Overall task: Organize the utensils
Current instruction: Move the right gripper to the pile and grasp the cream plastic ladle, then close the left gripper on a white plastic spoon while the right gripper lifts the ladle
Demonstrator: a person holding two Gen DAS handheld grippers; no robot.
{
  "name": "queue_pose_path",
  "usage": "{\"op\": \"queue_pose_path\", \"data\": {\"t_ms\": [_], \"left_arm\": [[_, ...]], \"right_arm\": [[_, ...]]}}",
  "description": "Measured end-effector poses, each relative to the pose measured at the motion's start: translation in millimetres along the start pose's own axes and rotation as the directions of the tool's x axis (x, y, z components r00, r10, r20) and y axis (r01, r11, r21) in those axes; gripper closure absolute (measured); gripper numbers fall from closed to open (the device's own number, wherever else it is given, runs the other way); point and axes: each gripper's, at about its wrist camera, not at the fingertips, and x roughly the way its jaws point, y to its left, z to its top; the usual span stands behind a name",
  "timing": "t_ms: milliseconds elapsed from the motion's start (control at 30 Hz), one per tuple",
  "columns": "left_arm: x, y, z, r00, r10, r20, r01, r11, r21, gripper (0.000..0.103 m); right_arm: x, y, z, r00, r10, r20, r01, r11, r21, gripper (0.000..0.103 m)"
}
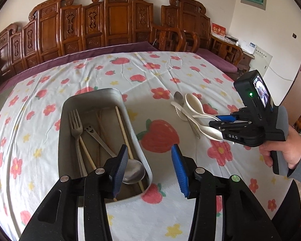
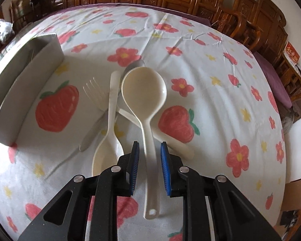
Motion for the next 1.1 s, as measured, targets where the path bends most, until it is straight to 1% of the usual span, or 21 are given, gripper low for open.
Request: {"op": "queue_pose_path", "data": {"t_ms": [33,133,233,333,467,667,833,967,1100], "left_arm": [[0,-3,-1,1.000,0.004,-0.001,-0.004,1.000,0.001,0.060],[0,-10,-3,1.000,0.014,-0.006,-0.014,1.000,0.001,0.060],[0,-19,-5,1.000,0.021,-0.013,-0.021,1.000,0.007,0.060],[-1,-32,-5,0.999,0.035,-0.020,-0.035,0.999,0.019,0.060],[-3,-52,-3,0.999,0.044,-0.023,-0.043,0.998,0.037,0.060],[0,-79,-6,0.998,0.049,-0.047,-0.047,0.998,0.037,0.060],[17,-97,-5,0.994,0.070,-0.086,-0.066,0.997,0.045,0.060],[37,-103,-3,0.989,0.082,-0.125,-0.080,0.997,0.023,0.060],[55,-103,2,0.984,0.092,-0.154,-0.095,0.995,-0.012,0.060]], "right_arm": [[-2,-1,-3,1.000,-0.003,-0.003,0.003,1.000,-0.001,0.092],[-8,-4,-12,1.000,-0.004,0.008,0.004,1.000,-0.004,0.092],[-24,-14,-27,0.999,0.003,0.037,-0.004,1.000,0.028,0.092],[-43,-21,-43,0.997,0.026,0.069,-0.030,0.998,0.056,0.092],[-67,-26,-65,0.993,0.048,0.106,-0.055,0.996,0.066,0.092],[-101,-36,-99,0.985,0.083,0.154,-0.099,0.990,0.100,0.092],[-127,-46,-124,0.975,0.104,0.195,-0.131,0.982,0.135,0.092],[-140,-52,-137,0.969,0.112,0.219,-0.146,0.979,0.143,0.092],[-146,-59,-142,0.966,0.116,0.229,-0.153,0.976,0.153,0.092]]}}
